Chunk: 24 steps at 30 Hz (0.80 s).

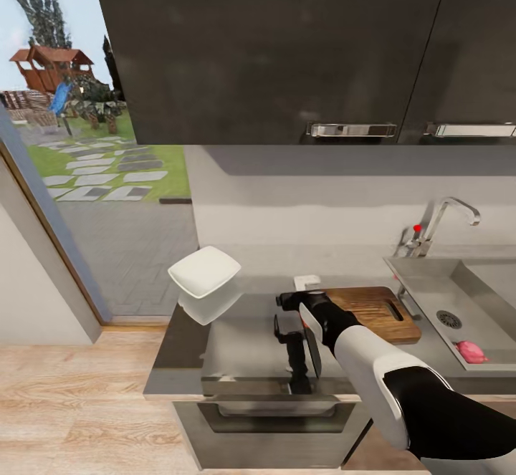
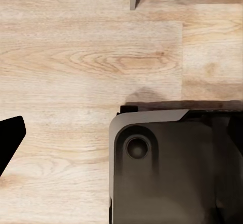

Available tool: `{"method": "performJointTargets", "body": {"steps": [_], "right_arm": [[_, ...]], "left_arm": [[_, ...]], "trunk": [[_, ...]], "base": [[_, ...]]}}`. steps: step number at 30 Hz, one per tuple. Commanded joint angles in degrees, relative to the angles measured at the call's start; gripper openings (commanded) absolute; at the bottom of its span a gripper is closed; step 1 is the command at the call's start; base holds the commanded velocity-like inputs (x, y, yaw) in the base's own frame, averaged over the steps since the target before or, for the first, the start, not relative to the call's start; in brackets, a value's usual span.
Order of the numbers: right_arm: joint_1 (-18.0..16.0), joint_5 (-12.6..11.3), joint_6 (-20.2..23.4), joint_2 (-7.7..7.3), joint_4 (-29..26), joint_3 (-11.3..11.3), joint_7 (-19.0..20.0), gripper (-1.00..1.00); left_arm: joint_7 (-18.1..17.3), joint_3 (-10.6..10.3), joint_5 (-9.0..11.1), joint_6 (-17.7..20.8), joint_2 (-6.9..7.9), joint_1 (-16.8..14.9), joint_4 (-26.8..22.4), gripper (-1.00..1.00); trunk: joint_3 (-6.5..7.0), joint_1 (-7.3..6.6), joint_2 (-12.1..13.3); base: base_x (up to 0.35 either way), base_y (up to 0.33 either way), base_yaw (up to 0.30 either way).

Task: In the kitchen, take the Vidalia onion out of the sink, dice it on the chopping board with the paring knife, put the diced onion into the bowl on the countertop, then place both the paring knife and the chopping board into the sink.

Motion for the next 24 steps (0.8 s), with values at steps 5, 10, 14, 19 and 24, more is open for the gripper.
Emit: {"method": "performJointTargets", "body": {"steps": [5,10,14,19,24], "right_arm": [[0.0,-0.2,-1.0,0.00,0.1,0.4,-0.3,1.00],[0.0,-0.2,-1.4,0.00,0.4,0.4,-0.3,1.00],[0.0,-0.3,-1.7,0.00,0.5,0.4,-0.3,1.00],[0.0,-0.2,-1.8,0.00,0.5,0.4,-0.3,1.00],[0.0,-0.3,-2.5,0.00,0.6,0.4,-0.3,1.00]], "left_arm": [[0.0,0.0,0.0,-0.1,0.00,0.0,0.0,1.00],[0.0,0.0,0.0,-0.1,0.00,0.0,0.0,1.00],[0.0,0.0,0.0,-0.1,0.00,0.0,0.0,1.00],[0.0,0.0,0.1,-0.2,0.00,0.0,0.0,1.00],[0.0,0.0,0.1,-0.1,0.00,0.0,0.0,1.00]], "trunk": [[-0.12,0.03,-0.1],[-0.12,0.03,-0.1],[-0.12,0.03,-0.1],[-0.12,0.03,-0.1],[-0.12,0.03,-0.1]], "base": [[0.000,-0.092,0.000],[0.000,-0.096,0.000],[0.000,-0.021,0.000],[0.000,-0.003,0.000],[0.000,0.000,0.000]]}}
